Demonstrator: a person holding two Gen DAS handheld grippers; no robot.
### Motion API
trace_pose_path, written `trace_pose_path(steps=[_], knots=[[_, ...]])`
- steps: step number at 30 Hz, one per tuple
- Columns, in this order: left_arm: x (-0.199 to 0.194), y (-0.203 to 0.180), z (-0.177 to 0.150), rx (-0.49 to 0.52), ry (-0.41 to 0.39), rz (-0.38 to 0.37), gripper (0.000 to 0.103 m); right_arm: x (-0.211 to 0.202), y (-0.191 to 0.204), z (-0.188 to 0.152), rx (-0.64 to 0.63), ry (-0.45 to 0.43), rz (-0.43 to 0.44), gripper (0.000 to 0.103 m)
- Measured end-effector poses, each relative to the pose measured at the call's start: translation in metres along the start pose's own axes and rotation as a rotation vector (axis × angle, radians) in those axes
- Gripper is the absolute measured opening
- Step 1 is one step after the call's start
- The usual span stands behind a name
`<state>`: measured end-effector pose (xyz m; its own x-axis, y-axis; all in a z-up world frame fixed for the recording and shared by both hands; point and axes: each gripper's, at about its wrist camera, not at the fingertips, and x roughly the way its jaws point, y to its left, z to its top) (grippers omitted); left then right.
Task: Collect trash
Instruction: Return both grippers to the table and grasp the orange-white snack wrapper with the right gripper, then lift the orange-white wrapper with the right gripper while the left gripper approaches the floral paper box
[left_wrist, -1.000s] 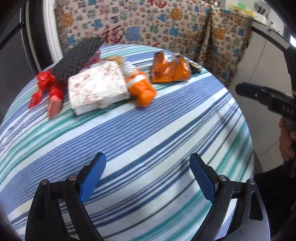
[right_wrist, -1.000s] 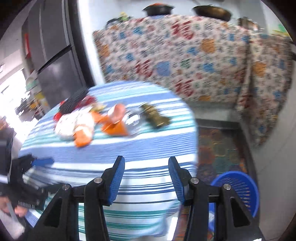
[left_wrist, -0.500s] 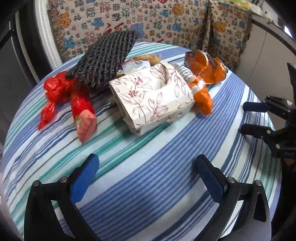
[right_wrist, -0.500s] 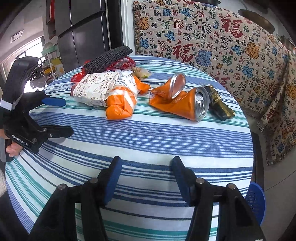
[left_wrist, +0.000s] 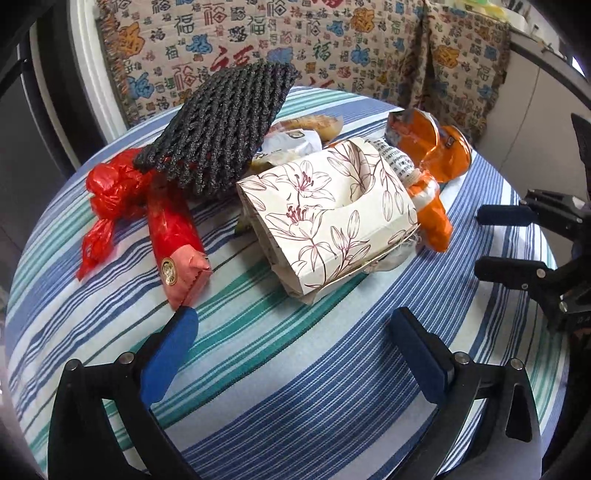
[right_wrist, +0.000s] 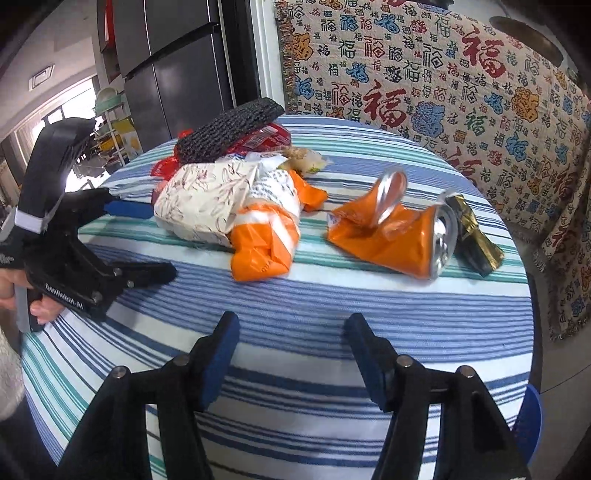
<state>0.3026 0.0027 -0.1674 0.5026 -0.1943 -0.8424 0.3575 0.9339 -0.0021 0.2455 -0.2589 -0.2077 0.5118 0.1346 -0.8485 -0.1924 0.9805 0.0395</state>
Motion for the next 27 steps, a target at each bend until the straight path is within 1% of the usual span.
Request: trace_pose_path(steps=[3,6,9,11,12,13,14,16,19,21,23,25,27], knots=[[-0.001,-0.001,-0.002,0.0,0.0,0.001,0.103,0.002,0.011,0.018,0.002,-0.054,0.027,0.063],[-0.003,0.002,-0.005,0.004,0.0,-0.003,0.103,0.006,0.021,0.034,-0.005,-0.102,0.03,0.063],[-0.007,0.004,-0.01,0.021,0.001,-0.014,0.103,0.021,0.024,0.043,-0.004,-0.085,0.021,0.063],[-0.009,0.006,-0.013,0.03,0.002,-0.023,0.103,0.032,0.024,0.044,-0.004,-0.056,0.015,0.059],[-0.01,0.007,-0.014,0.034,0.002,-0.023,0.103,0.034,0.023,0.044,0.001,-0.046,0.023,0.057],[-0.011,0.008,-0.014,0.039,0.002,-0.021,0.102,0.035,0.023,0.043,0.001,-0.038,0.022,0.05],[-0.013,0.009,-0.015,0.046,0.0,-0.013,0.102,0.032,0.023,0.042,-0.014,-0.034,0.005,0.045],[-0.017,0.008,-0.014,0.054,-0.012,-0.005,0.102,0.026,0.02,0.039,-0.023,-0.015,0.002,0.044],[-0.033,0.008,-0.007,0.044,-0.072,-0.041,0.102,0.01,0.013,0.028,-0.012,0.017,0.03,0.044],[-0.042,0.009,-0.001,0.015,-0.118,-0.08,0.102,-0.002,0.012,0.019,-0.012,0.032,0.038,0.044],[-0.044,0.012,0.007,-0.035,-0.145,-0.117,0.102,-0.013,0.01,0.009,-0.017,0.048,0.043,0.044],[-0.039,0.013,0.015,-0.089,-0.152,-0.126,0.102,-0.019,0.008,-0.002,-0.022,0.06,0.038,0.044],[-0.029,0.013,0.023,-0.129,-0.15,-0.117,0.102,-0.022,0.007,-0.01,-0.036,0.066,0.024,0.044]])
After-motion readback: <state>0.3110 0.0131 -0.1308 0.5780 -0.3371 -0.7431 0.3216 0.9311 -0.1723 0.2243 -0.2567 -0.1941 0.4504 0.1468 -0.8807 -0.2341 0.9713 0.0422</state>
